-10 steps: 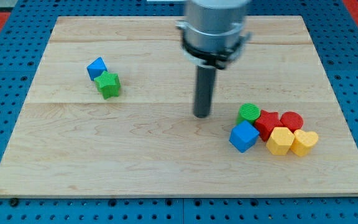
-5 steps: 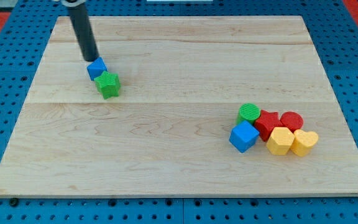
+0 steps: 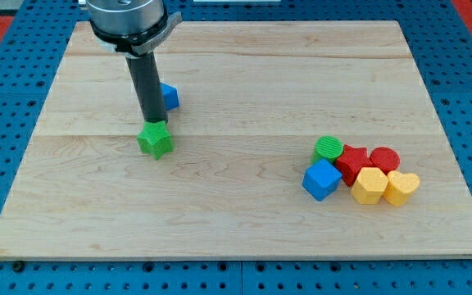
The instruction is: Move green star into group of blocks
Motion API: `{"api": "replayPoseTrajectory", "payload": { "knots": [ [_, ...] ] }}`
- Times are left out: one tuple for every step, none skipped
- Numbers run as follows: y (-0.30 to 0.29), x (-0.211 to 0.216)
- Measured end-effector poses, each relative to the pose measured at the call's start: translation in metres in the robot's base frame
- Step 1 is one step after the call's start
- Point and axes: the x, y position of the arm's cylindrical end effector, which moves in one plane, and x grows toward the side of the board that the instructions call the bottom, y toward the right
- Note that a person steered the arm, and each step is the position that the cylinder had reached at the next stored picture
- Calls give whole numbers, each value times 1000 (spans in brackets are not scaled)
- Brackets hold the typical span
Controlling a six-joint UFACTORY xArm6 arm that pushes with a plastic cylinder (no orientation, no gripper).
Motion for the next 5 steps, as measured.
{"api": "replayPoseTrajectory", "payload": {
  "knots": [
    [-3, 18],
    [-53, 31],
    [-41, 49],
    [37, 55],
    [102, 55]
  ]
}}
